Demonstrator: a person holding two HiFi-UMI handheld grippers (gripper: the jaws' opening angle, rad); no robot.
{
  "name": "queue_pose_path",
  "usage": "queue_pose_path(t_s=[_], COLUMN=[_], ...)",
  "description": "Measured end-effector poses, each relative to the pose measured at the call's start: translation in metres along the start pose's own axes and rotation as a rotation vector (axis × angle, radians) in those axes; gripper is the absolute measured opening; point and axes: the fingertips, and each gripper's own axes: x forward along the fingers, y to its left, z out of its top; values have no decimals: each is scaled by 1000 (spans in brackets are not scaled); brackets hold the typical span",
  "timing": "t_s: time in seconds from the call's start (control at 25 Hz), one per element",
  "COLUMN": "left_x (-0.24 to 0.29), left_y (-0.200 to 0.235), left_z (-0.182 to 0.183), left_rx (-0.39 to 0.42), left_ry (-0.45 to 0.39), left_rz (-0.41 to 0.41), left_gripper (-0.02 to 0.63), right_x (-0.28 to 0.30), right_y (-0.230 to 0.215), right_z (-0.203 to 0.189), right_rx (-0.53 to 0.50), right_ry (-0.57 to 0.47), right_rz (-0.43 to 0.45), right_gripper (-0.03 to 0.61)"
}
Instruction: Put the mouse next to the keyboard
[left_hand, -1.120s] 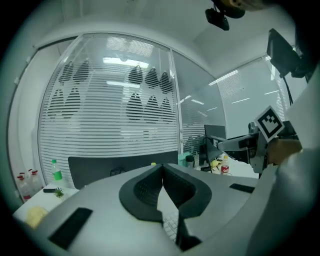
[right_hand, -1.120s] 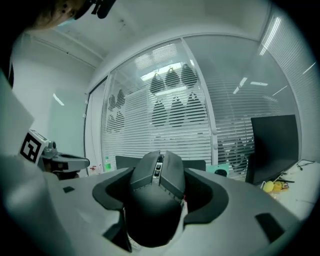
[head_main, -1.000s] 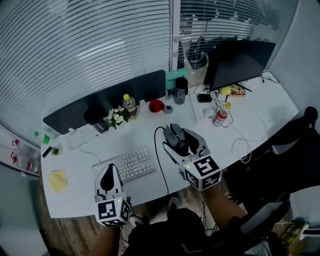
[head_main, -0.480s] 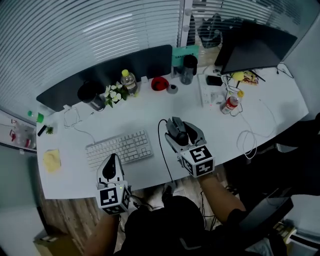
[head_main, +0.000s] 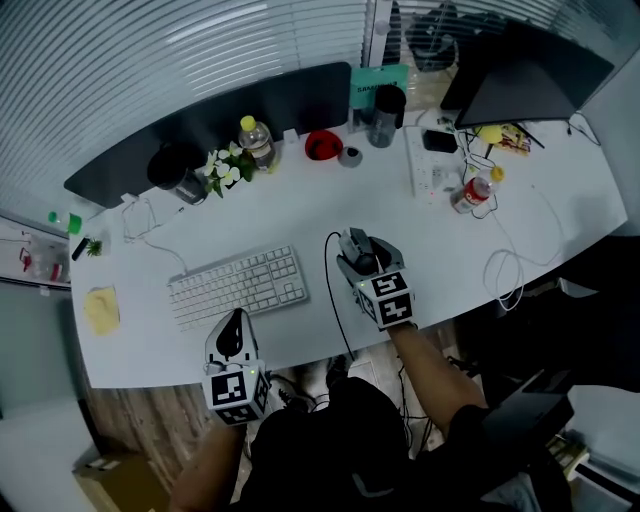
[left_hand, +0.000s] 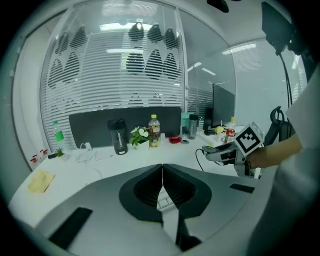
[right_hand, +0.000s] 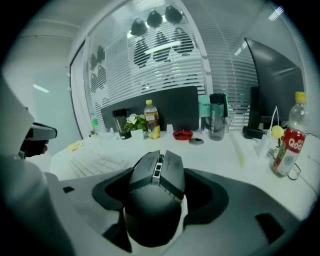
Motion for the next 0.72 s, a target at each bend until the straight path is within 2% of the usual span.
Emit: queue_pose_path(t_s=[0.24, 0.52, 0.72], left_x=[3, 7, 3], left_y=[-2, -7, -5], left_z=[-11, -13, -18], left_rx=[-24, -24, -38], left_ry=[29, 39, 49], left_rz=[-3, -11, -4], left_gripper=[29, 29, 29], right_x=[20, 34, 40], right_y=[-9, -15, -12], right_z=[-29, -45, -50], right_rx=[-3, -10, -52], right_ry=[74, 118, 157], right_rz=[-5, -21, -44], right_gripper=[304, 305, 305])
